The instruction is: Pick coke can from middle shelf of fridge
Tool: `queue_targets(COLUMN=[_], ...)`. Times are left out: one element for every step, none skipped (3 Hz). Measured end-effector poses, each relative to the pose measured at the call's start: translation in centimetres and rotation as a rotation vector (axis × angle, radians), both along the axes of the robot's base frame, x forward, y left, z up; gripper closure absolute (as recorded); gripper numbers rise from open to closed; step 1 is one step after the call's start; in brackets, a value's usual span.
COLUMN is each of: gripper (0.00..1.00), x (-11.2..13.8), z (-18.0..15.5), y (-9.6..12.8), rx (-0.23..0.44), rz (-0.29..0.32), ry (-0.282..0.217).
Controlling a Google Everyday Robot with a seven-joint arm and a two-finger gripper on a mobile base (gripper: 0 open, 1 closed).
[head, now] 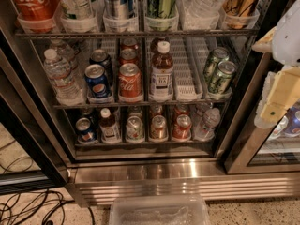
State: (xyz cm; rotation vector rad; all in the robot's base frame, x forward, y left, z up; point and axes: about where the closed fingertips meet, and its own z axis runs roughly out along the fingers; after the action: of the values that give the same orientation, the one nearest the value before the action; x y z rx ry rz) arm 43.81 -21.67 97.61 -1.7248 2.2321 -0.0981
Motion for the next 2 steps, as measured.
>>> queue_targets(gripper=[0.0, 0.0], x=[0.0, -0.1], z=[0.0, -2.5], y=[0.0, 0.6], rx=[0.0, 0.04], rz=[0.0, -0.025], ry=[0.0, -0.01])
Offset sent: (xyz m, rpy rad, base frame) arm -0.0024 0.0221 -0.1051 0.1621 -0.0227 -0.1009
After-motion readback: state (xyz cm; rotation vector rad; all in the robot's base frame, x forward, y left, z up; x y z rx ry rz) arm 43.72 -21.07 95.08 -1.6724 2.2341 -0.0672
